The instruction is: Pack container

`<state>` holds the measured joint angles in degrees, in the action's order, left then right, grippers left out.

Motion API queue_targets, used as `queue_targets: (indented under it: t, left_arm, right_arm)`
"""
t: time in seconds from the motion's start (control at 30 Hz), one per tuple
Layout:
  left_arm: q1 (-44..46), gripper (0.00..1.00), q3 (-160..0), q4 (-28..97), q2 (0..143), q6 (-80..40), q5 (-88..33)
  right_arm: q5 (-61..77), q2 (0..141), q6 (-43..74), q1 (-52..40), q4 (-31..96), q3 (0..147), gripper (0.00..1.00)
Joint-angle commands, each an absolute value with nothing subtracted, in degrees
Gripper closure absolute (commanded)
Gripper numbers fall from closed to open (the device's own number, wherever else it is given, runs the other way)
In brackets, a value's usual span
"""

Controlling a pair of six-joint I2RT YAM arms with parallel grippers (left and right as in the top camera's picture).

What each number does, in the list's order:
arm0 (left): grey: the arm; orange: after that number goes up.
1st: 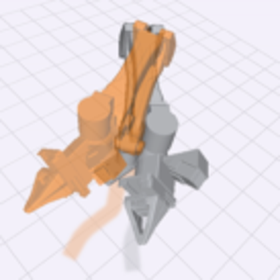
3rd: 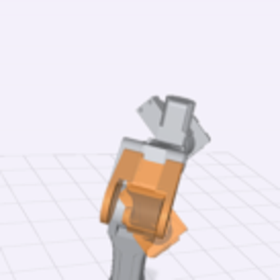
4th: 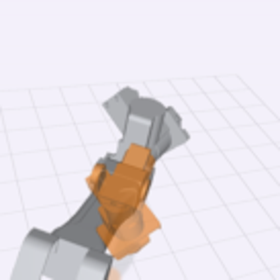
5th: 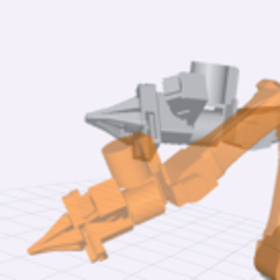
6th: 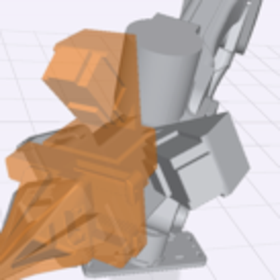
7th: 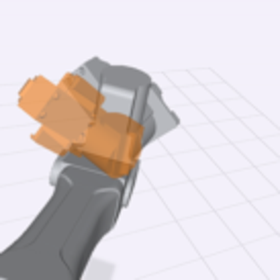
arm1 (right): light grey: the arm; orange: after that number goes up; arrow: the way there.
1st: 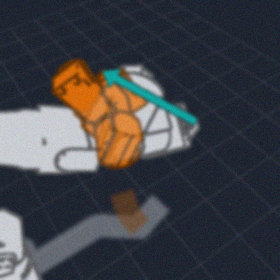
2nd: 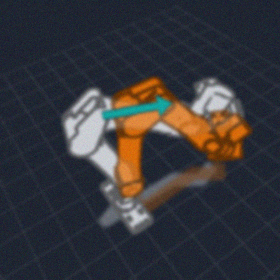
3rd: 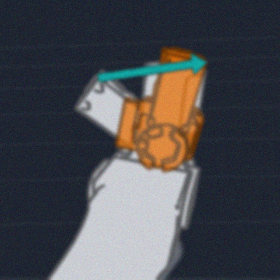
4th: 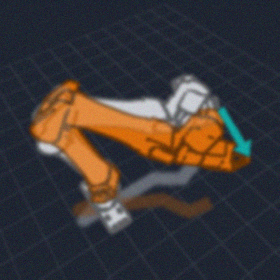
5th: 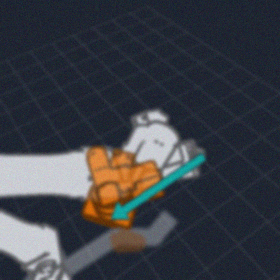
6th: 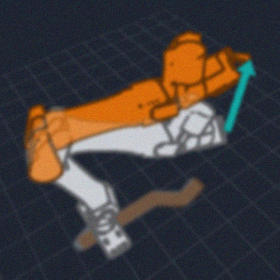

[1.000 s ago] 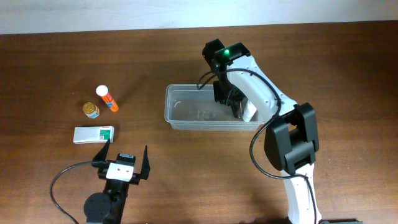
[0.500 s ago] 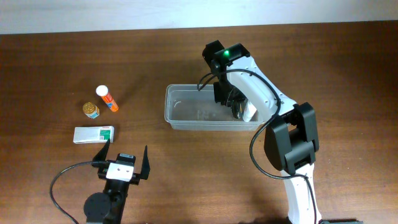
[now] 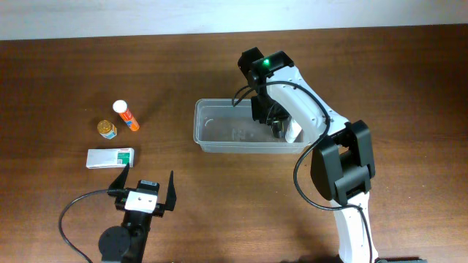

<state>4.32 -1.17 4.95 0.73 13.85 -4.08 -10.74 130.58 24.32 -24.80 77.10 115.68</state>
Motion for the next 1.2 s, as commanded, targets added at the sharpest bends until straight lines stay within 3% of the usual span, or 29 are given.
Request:
queue_targets:
  t: [0.0,0.53,0.7,1.03,1.17]
  left_arm:
    - [3.95,0.01,-0.78,4.82,0.36,13.74,-3.66]
    - [3.95,0.01,-0.78,4.82,0.36,13.74,-3.66]
    - [3.95,0.01,-0.78,4.82,0.36,13.74,-3.66]
    - [3.95,0.01,-0.78,4.82,0.36,13.74,-3.66]
    - [3.95,0.01,-0.78,4.82,0.36,13.74,-3.66]
  right_arm:
    - [-12.36,130.65,24.91,-24.6,77.1,115.72,0.64]
    - [-12.29,129.4,21.41,-21.56,77.76,119.87,0.63]
    - [-12.36,128.18,19.73,-21.56,78.83,126.28,0.57]
    - [-10.48,128.16,18.15,-21.91,89.14,145.91,0.56]
    - [-7.22,128.16,16.73,-22.48,93.47,152.38,0.49]
